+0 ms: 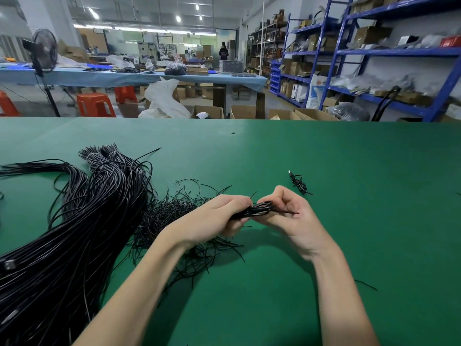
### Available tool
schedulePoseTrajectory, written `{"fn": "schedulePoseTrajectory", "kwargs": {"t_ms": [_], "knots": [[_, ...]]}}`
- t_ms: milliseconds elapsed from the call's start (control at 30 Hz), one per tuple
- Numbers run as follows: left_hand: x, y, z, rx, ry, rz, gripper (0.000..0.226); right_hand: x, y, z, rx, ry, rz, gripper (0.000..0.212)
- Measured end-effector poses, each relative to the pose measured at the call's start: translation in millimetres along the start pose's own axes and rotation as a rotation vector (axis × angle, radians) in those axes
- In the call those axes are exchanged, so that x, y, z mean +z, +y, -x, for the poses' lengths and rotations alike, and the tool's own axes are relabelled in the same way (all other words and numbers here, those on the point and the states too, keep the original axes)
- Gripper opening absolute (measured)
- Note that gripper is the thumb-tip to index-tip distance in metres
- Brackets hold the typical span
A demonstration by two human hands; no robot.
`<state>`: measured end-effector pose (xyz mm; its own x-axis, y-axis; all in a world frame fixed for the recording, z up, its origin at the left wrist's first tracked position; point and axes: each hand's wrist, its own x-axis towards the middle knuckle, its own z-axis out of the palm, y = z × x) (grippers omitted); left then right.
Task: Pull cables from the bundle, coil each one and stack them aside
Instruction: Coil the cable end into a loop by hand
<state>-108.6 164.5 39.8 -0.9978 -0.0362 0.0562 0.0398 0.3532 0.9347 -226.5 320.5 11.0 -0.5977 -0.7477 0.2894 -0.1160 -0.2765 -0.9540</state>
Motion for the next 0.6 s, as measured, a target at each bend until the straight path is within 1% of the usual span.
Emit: {"fn": "schedulePoseTrajectory", "kwargs": {"t_ms": [133,267,367,500,600], "knots": [[1,1,0,0.018,-0.001,0.075,0.04,5,-1,1,0.047,-0.029,-0.111,0.04],[-1,0,2,0.009,-0.04,0.012,0.039,1,-2,0,0.028,-0.042,-0.094,0.042],[-7,6,4,-0.008,-0.145,-0.127,0.036,-5,-1,1,0.071,-0.062,-0.071,0.042],[-10,20,7,0.024,-0.296,-0.397,0.035,-12,-7,6,0.193,-0.179,-0.101,0.041],[-8,25,7,0.003,-0.342,-0.593,0.034,-16,-14,7,0.23,-0.272,0.051,0.046]]}}
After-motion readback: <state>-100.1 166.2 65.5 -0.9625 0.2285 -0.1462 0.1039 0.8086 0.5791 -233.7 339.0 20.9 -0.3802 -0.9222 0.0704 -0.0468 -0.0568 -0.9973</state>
